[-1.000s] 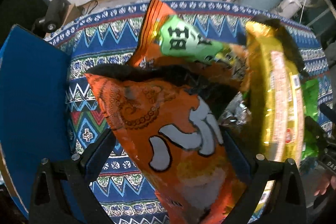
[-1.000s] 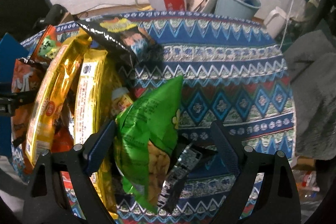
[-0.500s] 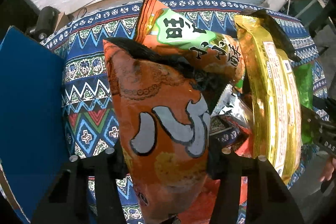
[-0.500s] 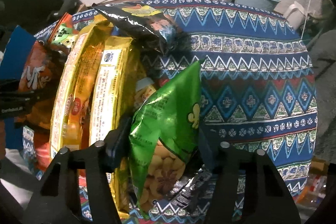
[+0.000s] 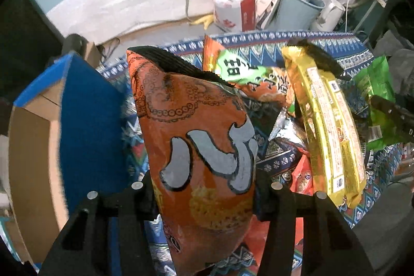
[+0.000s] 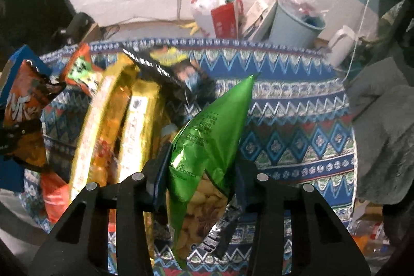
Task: Organize snacks
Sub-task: 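Lift both bags and carry them over the cardboard box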
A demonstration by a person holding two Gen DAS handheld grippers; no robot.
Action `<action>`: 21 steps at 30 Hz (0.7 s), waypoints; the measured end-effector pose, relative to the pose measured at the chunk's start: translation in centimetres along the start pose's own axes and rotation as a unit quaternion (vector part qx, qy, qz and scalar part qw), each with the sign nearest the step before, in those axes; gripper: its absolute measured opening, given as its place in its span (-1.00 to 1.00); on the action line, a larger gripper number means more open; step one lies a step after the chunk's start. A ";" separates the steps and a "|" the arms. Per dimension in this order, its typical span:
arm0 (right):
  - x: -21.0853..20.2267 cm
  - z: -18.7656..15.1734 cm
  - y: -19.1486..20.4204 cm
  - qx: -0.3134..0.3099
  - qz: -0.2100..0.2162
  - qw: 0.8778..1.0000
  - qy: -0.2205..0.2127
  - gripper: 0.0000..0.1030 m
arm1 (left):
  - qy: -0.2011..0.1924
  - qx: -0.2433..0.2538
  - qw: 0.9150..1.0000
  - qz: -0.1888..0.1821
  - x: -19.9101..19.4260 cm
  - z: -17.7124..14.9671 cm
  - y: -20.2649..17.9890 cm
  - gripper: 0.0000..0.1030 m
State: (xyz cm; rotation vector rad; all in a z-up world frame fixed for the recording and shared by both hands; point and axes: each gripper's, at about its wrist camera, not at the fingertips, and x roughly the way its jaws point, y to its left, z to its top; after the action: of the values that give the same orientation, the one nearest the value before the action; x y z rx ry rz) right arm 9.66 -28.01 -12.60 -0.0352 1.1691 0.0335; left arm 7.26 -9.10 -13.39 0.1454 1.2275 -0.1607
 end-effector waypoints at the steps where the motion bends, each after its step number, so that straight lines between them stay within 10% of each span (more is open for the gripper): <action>1: -0.4 0.2 0.1 -0.002 0.000 1.000 -0.005 -0.19 | -0.007 0.004 1.000 0.002 -0.5 0.0 0.1 0.03; 21: -5.9 2.6 6.8 -0.044 0.055 0.995 -0.067 -0.19 | -0.074 -0.003 0.997 -0.003 -7.8 -1.9 4.0 0.03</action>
State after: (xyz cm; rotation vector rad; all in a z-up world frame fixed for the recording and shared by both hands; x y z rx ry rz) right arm 9.44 -21.12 -6.25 -0.0468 1.0333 0.1818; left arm 3.76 -4.47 -6.52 0.1216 1.0808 -0.1694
